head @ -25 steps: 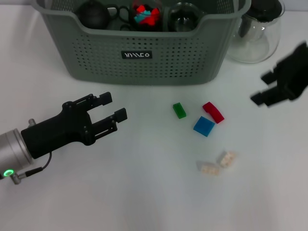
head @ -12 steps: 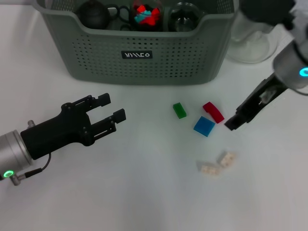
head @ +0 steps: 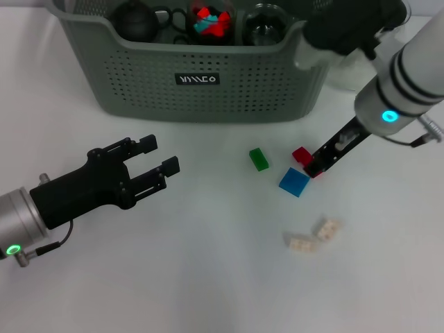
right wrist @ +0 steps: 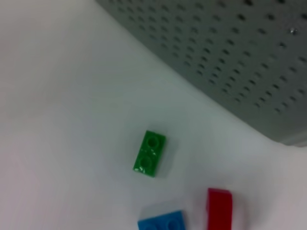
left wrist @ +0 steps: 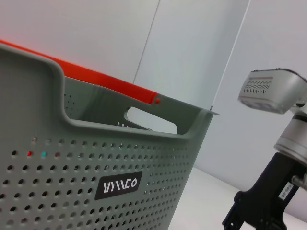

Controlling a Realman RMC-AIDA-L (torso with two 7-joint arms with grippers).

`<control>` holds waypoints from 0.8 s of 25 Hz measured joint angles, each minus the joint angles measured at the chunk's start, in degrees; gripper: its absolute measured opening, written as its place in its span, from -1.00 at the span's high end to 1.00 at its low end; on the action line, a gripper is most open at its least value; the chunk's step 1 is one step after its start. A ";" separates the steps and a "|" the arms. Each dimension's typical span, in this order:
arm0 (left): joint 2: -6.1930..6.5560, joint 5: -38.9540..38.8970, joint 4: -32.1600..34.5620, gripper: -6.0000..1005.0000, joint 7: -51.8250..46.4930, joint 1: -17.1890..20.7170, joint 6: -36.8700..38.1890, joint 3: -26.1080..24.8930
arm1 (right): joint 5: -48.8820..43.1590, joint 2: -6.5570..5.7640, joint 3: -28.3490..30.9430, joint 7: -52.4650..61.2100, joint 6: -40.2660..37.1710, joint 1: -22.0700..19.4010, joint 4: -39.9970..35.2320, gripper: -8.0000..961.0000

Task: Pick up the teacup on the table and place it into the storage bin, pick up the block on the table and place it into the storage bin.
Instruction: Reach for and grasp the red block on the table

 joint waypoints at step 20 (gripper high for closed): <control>0.00 0.00 -0.09 -0.32 0.00 -0.17 0.05 0.07 | 0.12 -0.20 -2.04 3.28 4.09 -0.15 2.24 0.24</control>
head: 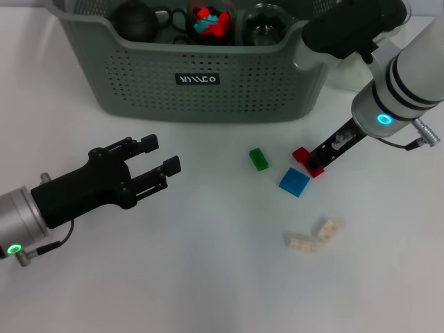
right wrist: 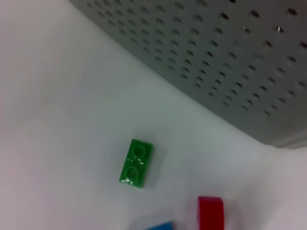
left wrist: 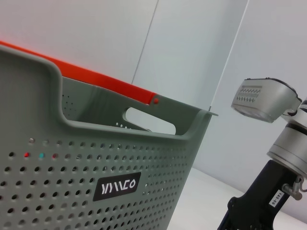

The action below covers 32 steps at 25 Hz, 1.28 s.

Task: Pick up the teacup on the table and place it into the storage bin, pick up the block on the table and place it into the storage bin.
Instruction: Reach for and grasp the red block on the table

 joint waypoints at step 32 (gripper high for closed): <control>0.09 0.04 -0.61 -0.32 0.18 -0.01 -0.22 0.02 | 0.15 -0.02 -0.76 -0.31 2.19 0.05 1.42 0.27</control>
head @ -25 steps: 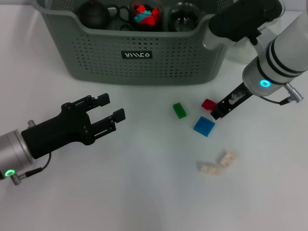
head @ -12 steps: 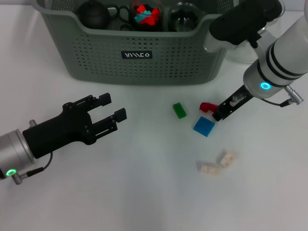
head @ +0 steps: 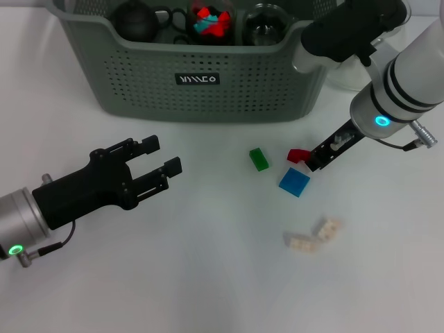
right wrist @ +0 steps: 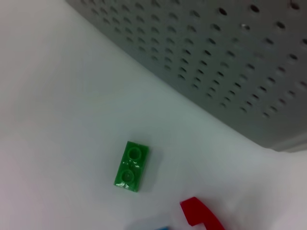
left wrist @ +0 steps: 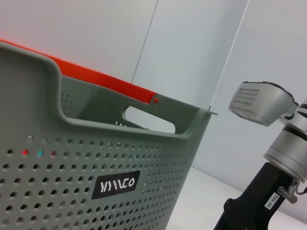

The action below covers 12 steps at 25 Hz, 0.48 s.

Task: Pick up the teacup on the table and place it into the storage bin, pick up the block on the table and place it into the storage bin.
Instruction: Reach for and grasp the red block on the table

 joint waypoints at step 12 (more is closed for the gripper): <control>0.00 -0.03 0.00 -0.32 0.00 -0.04 0.00 0.00 | 0.12 0.11 -1.42 0.28 0.29 0.28 1.19 0.44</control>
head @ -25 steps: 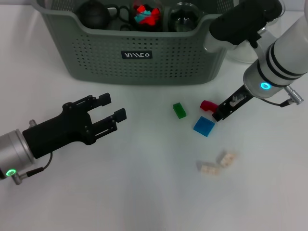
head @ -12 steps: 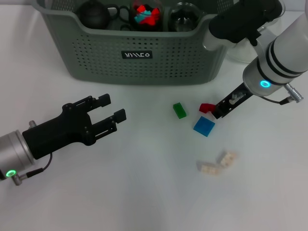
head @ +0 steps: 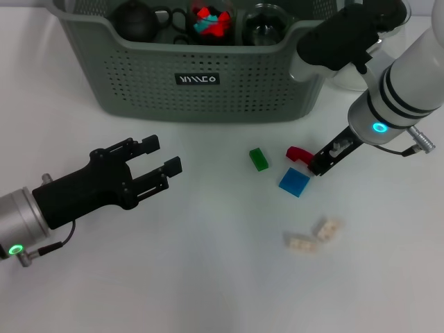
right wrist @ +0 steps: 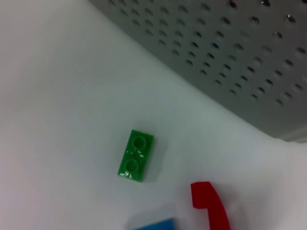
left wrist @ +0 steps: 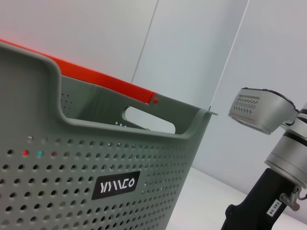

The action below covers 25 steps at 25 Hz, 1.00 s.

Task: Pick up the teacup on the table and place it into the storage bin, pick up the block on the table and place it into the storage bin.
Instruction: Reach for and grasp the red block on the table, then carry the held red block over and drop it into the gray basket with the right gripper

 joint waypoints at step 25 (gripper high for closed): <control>0.09 0.00 0.17 -0.32 0.00 0.13 0.05 -0.01 | 7.65 -0.71 21.15 -8.14 -40.29 -8.26 -46.08 0.69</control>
